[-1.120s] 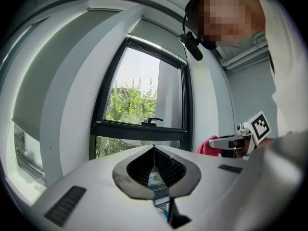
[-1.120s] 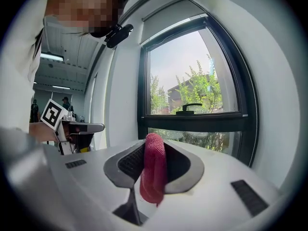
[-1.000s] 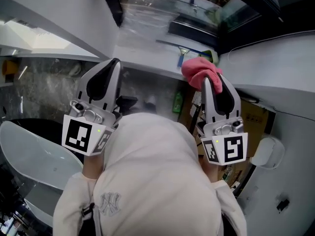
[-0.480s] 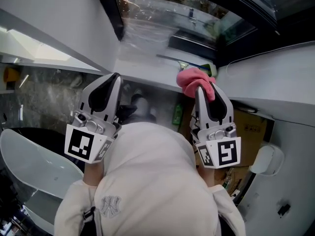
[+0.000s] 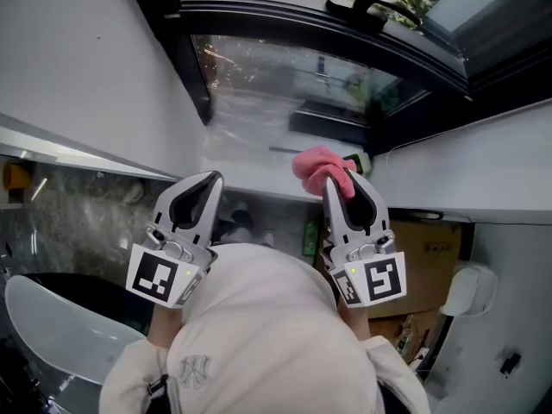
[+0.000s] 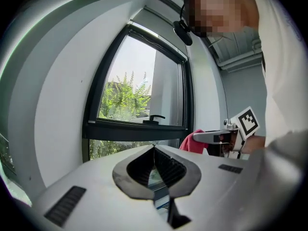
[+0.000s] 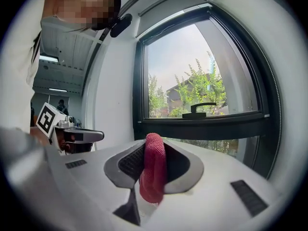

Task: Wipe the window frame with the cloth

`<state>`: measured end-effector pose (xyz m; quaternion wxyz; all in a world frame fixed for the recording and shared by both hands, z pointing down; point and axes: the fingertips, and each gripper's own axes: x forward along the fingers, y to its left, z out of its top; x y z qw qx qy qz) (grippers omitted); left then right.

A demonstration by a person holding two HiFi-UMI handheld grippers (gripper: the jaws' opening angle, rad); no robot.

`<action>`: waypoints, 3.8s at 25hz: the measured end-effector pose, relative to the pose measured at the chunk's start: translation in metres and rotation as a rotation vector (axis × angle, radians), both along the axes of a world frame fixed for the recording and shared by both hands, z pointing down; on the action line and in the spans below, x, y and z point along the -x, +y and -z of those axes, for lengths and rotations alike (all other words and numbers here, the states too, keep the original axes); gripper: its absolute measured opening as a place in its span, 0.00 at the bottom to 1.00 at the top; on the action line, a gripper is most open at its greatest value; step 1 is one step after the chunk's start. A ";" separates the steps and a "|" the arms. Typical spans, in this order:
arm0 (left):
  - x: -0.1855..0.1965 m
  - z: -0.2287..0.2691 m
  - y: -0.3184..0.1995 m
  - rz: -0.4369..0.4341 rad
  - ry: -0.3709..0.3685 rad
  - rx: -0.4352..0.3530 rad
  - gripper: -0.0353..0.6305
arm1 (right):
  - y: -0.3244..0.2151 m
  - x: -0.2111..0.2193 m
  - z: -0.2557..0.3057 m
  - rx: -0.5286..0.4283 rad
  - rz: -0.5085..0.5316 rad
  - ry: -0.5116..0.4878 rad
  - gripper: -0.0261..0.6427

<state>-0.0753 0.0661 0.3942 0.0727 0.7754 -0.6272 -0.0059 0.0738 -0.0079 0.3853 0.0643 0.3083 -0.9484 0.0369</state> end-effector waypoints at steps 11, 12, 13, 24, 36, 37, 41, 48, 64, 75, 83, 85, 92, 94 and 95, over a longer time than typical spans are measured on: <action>0.014 0.007 -0.039 -0.126 0.009 -0.033 0.07 | -0.031 0.039 0.002 0.088 -0.023 -0.091 0.17; 0.017 0.008 -0.041 -0.129 0.010 -0.036 0.07 | -0.032 0.042 0.003 0.087 -0.024 -0.093 0.17; 0.020 0.008 -0.042 -0.131 0.010 -0.038 0.07 | -0.033 0.045 0.003 0.086 -0.025 -0.095 0.17; 0.038 0.003 -0.055 -0.181 0.020 -0.046 0.07 | -0.040 0.075 -0.001 0.070 -0.038 -0.104 0.17; 0.040 -0.001 -0.053 -0.201 0.055 -0.044 0.07 | -0.041 0.090 0.006 0.049 -0.045 -0.104 0.18; 0.040 -0.002 -0.053 -0.198 0.059 -0.044 0.07 | -0.040 0.092 0.007 0.047 -0.040 -0.103 0.17; 0.044 -0.002 -0.052 -0.187 0.063 -0.044 0.07 | -0.039 0.106 0.010 0.034 0.001 -0.089 0.18; 0.050 0.006 -0.049 -0.164 0.046 -0.061 0.07 | -0.063 0.146 0.073 -0.128 0.133 -0.102 0.17; 0.062 0.031 -0.047 -0.110 0.045 -0.126 0.07 | -0.096 0.279 0.293 -0.571 0.391 -0.251 0.17; 0.068 0.031 -0.047 -0.086 0.083 -0.130 0.07 | -0.106 0.318 0.379 -0.685 0.391 -0.397 0.17; 0.078 0.027 -0.048 -0.030 0.079 -0.105 0.07 | -0.119 0.331 0.376 -0.721 0.308 -0.488 0.17; 0.079 0.026 -0.048 -0.026 0.078 -0.104 0.07 | -0.122 0.332 0.367 -0.713 0.286 -0.508 0.17; 0.080 0.023 -0.048 -0.033 0.073 -0.093 0.07 | -0.129 0.341 0.361 -0.728 0.257 -0.473 0.17; 0.082 0.021 -0.048 -0.031 0.074 -0.089 0.07 | -0.134 0.344 0.363 -0.718 0.251 -0.472 0.17; 0.082 0.021 -0.048 -0.031 0.075 -0.087 0.07 | -0.135 0.344 0.364 -0.710 0.254 -0.480 0.17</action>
